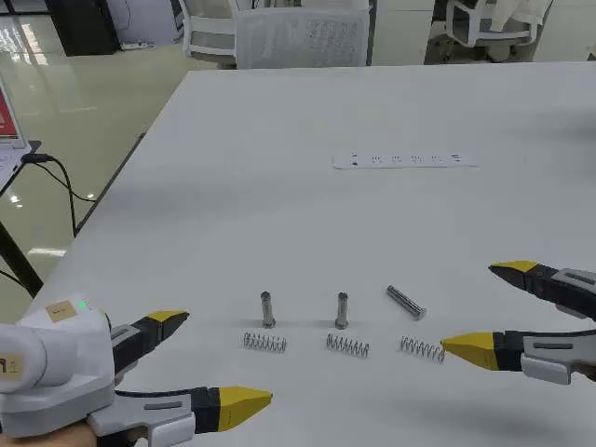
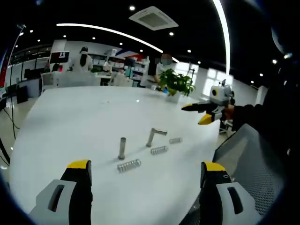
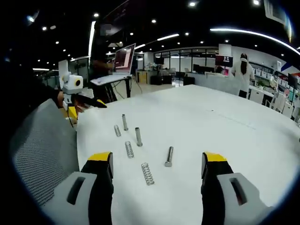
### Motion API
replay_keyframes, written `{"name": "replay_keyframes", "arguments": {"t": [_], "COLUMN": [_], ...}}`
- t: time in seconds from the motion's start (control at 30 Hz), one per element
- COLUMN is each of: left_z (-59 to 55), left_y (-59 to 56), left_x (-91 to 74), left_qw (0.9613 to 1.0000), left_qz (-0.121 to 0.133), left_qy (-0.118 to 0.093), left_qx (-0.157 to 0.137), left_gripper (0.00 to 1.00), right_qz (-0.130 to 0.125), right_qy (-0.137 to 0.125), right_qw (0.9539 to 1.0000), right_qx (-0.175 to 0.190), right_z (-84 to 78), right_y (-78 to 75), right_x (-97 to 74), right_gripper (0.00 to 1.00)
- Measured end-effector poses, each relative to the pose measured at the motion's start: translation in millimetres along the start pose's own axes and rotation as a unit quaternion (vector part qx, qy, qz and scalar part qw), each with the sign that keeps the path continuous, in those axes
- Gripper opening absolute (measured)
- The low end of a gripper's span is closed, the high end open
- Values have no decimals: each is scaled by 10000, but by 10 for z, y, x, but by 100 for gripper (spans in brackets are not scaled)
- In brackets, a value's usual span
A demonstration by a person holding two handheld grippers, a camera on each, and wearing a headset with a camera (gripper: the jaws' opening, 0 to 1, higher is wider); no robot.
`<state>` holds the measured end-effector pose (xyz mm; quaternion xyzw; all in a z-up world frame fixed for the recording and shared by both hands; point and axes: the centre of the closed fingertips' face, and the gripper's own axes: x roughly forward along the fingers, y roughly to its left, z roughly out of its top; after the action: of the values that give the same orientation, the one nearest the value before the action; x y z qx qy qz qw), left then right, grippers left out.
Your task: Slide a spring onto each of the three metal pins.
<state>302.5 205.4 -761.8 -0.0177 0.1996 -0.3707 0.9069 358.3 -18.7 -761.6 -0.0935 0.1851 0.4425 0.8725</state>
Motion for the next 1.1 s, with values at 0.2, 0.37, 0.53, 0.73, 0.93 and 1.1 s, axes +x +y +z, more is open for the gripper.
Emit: {"name": "replay_keyframes", "arguments": {"t": [0.2,0.37,0.53,0.73,0.93,1.1], "left_z": [-1,0,1,3,14,50], "left_y": [-8,-10,-27,-69,-94,-82], "left_x": [1,-1,-6,-23,-29,-43], "left_qw": [10000,10000,10000,10000,10000,10000], "left_qz": [-7,-6,-2,-3,15,76], "left_qy": [-2,-2,16,23,15,-45], "left_qx": [-12,-21,-26,-19,-12,-31], "left_gripper": [93,92,92,92,92,92], "right_qz": [16,27,40,72,88,106], "right_qy": [20,34,60,101,115,164], "right_qw": [10000,10000,10000,9999,9999,9997], "right_qx": [1,1,-2,-11,-51,-113], "right_z": [1,0,-9,-30,-10,-5], "right_y": [4,8,18,57,70,66], "right_x": [14,23,12,-21,-83,-135], "right_gripper": [71,70,70,70,70,70]}}
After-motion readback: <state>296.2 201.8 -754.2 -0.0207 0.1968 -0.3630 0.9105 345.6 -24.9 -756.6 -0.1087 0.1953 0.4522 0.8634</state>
